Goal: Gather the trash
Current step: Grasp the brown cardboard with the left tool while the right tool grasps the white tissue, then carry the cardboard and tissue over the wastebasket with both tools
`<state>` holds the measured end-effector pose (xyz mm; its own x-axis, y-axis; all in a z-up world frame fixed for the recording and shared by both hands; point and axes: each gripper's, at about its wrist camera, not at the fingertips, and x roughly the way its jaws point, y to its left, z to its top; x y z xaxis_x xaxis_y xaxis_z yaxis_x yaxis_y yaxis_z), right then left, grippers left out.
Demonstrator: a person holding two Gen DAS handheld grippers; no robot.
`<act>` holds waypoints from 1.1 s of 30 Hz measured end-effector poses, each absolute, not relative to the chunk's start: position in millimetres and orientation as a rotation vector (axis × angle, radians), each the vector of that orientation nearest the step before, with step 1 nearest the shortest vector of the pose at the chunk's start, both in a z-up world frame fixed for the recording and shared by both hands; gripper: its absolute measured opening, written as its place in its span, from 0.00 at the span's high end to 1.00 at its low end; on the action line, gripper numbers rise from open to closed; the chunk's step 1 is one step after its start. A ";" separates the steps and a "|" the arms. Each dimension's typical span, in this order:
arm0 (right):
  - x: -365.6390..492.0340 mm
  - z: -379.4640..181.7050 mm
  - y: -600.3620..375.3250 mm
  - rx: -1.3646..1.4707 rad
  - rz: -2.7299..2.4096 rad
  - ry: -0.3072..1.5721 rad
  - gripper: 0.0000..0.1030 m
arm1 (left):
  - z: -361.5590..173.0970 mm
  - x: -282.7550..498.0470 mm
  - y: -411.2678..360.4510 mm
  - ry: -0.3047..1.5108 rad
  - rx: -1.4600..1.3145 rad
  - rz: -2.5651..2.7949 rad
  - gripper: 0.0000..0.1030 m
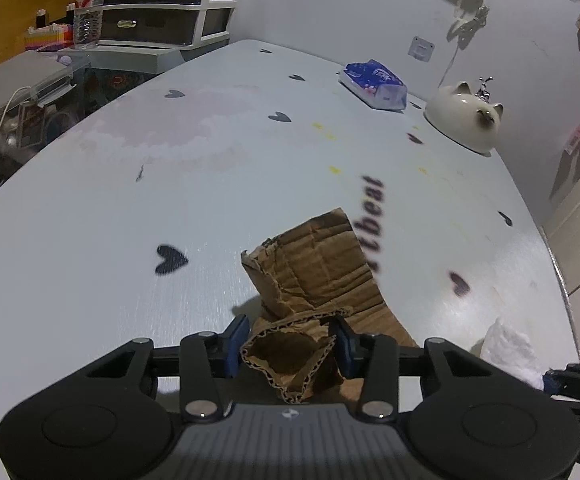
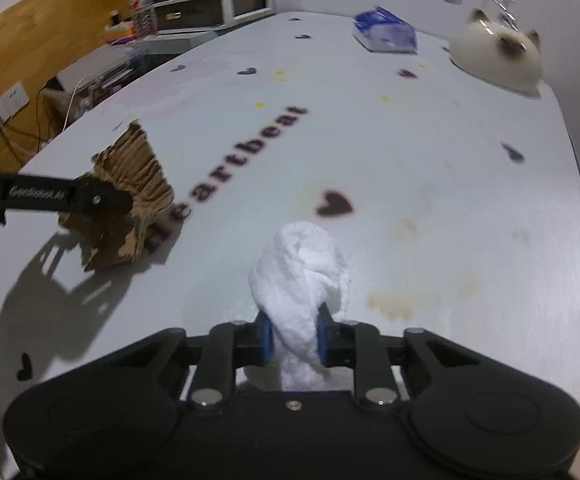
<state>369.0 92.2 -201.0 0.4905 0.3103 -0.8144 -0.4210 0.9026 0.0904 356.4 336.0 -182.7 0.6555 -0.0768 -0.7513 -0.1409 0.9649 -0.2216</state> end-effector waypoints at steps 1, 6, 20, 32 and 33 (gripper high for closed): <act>364.7 -200.1 89.7 -0.111 0.437 0.972 0.82 | -180.0 351.4 334.5 0.859 -0.273 0.036 0.57; 337.0 -190.0 77.0 -0.062 0.409 0.990 0.83 | -163.2 322.9 324.7 0.862 -0.266 0.025 0.57; 252.9 -118.1 49.4 0.007 0.385 0.889 0.83 | -99.6 222.8 297.1 0.814 -0.236 0.027 0.57; 184.4 -79.0 17.7 0.012 0.385 0.822 0.83 | -63.9 144.3 261.0 0.772 -0.238 0.026 0.57; 180.3 -77.3 14.6 0.014 0.386 0.817 0.83 | -62.5 139.7 257.0 0.772 -0.237 0.025 0.57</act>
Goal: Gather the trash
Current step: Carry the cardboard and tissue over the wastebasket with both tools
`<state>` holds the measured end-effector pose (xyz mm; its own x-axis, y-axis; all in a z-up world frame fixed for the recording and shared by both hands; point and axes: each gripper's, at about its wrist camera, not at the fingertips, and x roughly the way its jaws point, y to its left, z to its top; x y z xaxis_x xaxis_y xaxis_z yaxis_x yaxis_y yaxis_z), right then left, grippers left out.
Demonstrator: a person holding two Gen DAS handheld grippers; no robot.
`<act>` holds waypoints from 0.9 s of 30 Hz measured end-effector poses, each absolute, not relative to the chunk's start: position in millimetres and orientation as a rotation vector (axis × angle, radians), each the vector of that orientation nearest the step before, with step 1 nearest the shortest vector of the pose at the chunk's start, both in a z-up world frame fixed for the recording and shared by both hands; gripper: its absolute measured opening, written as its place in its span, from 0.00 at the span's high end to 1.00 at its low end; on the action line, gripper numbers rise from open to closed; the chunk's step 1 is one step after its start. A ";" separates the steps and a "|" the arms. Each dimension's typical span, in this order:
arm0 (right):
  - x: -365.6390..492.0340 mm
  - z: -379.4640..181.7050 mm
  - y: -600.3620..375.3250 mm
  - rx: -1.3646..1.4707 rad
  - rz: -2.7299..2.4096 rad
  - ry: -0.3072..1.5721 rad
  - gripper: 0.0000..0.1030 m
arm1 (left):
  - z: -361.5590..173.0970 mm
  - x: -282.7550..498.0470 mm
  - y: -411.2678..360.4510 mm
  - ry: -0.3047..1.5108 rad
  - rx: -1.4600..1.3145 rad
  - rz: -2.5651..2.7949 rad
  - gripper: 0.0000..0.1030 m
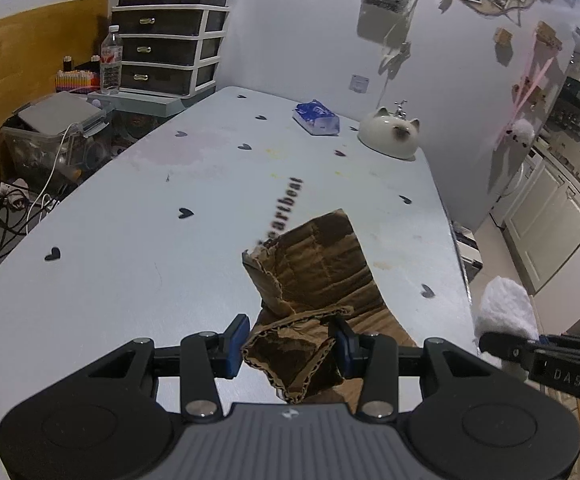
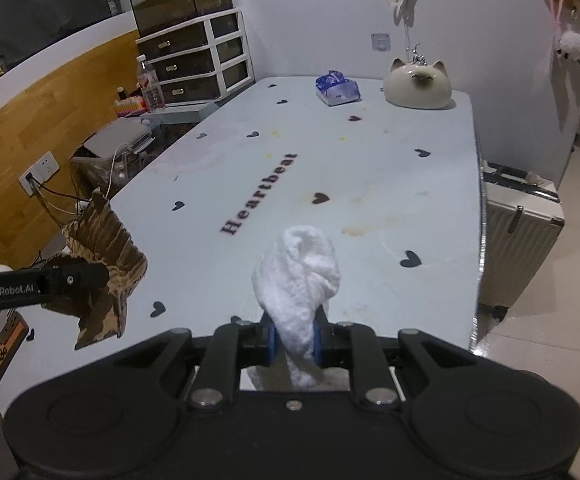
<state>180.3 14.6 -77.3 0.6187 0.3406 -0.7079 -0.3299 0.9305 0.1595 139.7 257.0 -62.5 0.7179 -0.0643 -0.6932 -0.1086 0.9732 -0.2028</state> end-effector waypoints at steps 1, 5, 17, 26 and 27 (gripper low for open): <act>175.8 -75.3 10.6 0.019 0.385 0.812 0.83 | -61.3 135.7 252.9 0.772 -0.235 0.024 0.57; 162.6 -69.5 -7.3 0.040 0.376 0.795 0.83 | -54.2 122.5 234.8 0.766 -0.210 0.019 0.57; 153.6 -69.3 -75.2 0.064 0.377 0.788 0.83 | -46.0 115.1 160.8 0.755 -0.180 0.049 0.57; 181.1 -71.1 -156.1 0.048 0.416 0.799 0.83 | -53.5 134.5 71.7 0.783 -0.190 0.076 0.57; 185.3 -72.5 -166.7 0.047 0.420 0.803 0.83 | -55.1 138.1 61.5 0.787 -0.190 0.074 0.57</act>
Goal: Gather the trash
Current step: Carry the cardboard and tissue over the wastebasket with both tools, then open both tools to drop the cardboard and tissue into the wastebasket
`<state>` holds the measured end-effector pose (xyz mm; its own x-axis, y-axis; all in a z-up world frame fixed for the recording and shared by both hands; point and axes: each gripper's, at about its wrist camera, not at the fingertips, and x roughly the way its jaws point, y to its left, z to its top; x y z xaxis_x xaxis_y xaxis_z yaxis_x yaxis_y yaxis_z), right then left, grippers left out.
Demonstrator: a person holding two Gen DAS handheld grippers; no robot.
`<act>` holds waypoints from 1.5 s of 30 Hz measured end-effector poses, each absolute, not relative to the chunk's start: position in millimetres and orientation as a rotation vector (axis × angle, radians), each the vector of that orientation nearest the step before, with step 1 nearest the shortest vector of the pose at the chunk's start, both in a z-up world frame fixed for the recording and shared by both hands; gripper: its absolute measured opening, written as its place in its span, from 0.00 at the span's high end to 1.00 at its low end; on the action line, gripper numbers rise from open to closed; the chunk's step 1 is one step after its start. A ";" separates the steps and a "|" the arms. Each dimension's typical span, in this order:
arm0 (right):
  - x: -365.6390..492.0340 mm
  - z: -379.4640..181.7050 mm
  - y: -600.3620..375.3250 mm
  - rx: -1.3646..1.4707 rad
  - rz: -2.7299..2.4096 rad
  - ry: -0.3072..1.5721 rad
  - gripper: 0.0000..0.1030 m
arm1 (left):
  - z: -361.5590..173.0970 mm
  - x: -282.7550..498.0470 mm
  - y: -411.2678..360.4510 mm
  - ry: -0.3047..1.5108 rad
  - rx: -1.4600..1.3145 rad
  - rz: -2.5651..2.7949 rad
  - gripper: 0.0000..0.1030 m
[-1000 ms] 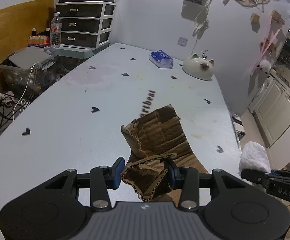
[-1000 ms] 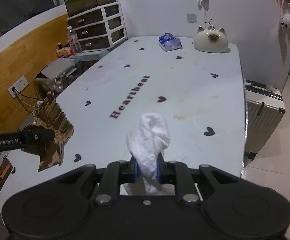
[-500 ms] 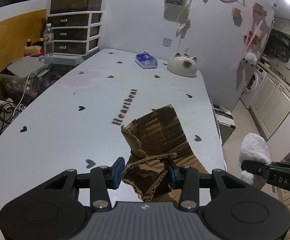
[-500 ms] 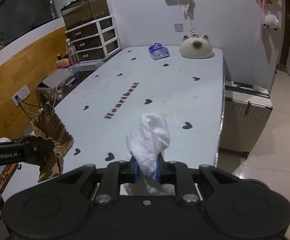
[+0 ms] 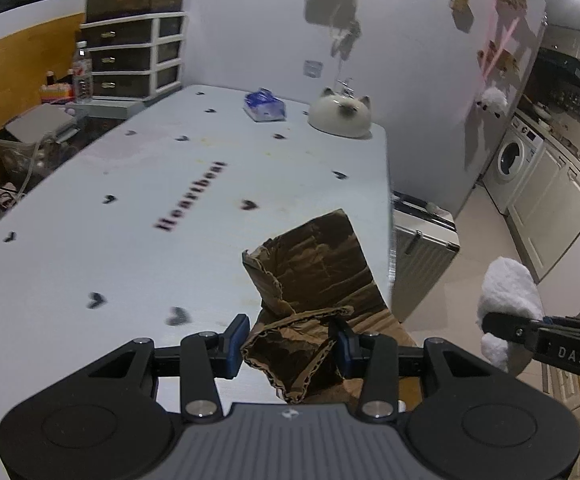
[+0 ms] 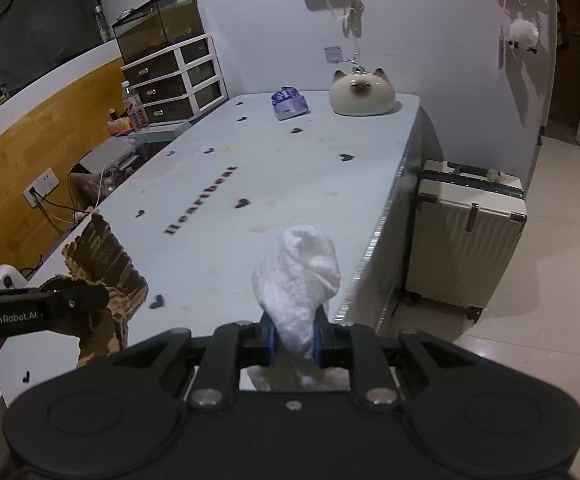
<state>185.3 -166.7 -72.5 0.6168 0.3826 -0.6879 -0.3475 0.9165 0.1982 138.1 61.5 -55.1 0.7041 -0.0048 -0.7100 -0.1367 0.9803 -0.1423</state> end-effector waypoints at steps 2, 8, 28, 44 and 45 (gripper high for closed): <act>192.6 -75.7 -186.6 0.049 0.424 0.810 0.83 | -58.8 145.5 40.3 0.793 -0.190 0.074 0.57; 211.6 -89.0 -246.2 0.052 0.417 0.835 0.83 | -71.8 165.6 -19.6 0.825 -0.189 0.055 0.57; 227.0 -193.2 -404.2 0.266 0.164 1.022 0.82 | -197.7 251.2 -191.5 1.146 0.039 -0.276 0.57; 234.2 -305.2 -420.8 0.404 0.101 1.202 0.82 | -365.3 283.7 -238.7 1.420 0.237 -0.403 0.28; 236.1 -310.5 -420.0 0.406 0.102 1.210 0.82 | -373.4 282.8 -234.8 1.441 0.229 -0.390 0.21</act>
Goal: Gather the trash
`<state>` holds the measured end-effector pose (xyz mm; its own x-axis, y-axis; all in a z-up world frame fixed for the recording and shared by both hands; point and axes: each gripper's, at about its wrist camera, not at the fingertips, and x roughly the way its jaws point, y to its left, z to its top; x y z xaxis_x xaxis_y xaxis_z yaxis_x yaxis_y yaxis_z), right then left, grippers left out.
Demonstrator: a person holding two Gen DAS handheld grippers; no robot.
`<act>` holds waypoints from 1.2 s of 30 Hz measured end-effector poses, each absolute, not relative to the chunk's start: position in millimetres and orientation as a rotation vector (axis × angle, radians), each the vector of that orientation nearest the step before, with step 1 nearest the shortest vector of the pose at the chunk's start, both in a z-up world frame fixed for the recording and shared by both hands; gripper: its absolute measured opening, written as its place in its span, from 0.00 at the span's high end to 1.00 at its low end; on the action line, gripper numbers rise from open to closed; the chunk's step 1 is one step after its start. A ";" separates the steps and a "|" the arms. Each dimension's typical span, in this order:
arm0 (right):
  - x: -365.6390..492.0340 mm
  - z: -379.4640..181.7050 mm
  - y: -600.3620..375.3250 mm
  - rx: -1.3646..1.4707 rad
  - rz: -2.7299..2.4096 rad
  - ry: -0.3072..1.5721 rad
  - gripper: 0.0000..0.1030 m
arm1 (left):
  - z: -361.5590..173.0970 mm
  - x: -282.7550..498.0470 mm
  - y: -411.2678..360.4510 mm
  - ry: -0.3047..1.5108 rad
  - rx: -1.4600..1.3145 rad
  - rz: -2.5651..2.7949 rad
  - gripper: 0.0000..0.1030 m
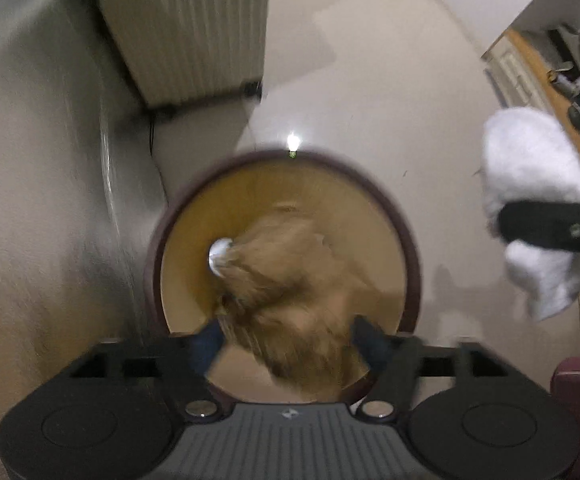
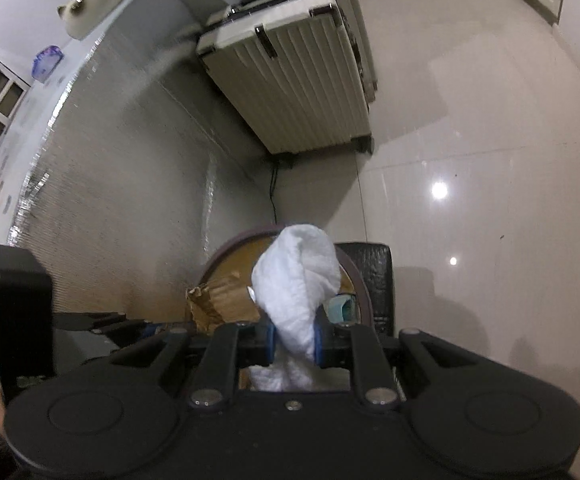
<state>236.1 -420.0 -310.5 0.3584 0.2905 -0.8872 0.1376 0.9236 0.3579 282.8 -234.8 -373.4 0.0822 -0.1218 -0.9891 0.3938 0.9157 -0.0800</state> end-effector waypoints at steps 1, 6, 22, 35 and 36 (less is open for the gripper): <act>238.0 -315.7 -419.2 0.410 0.104 1.215 0.82 | -379.0 283.5 -231.9 1.455 0.226 -0.373 0.21; 245.6 -344.1 -414.3 0.411 0.118 1.257 0.81 | -389.2 278.7 -213.8 1.494 0.200 -0.332 0.21; 272.2 -377.9 -395.5 0.442 0.162 1.221 0.16 | -375.5 268.5 -181.9 1.465 0.115 -0.239 0.01; 252.7 -355.8 -401.2 0.360 0.151 1.257 0.00 | -349.4 263.0 -179.7 1.426 0.072 -0.216 0.00; 251.8 -352.8 -402.2 0.357 0.146 1.254 0.00 | -347.0 263.3 -180.1 1.422 0.072 -0.215 0.00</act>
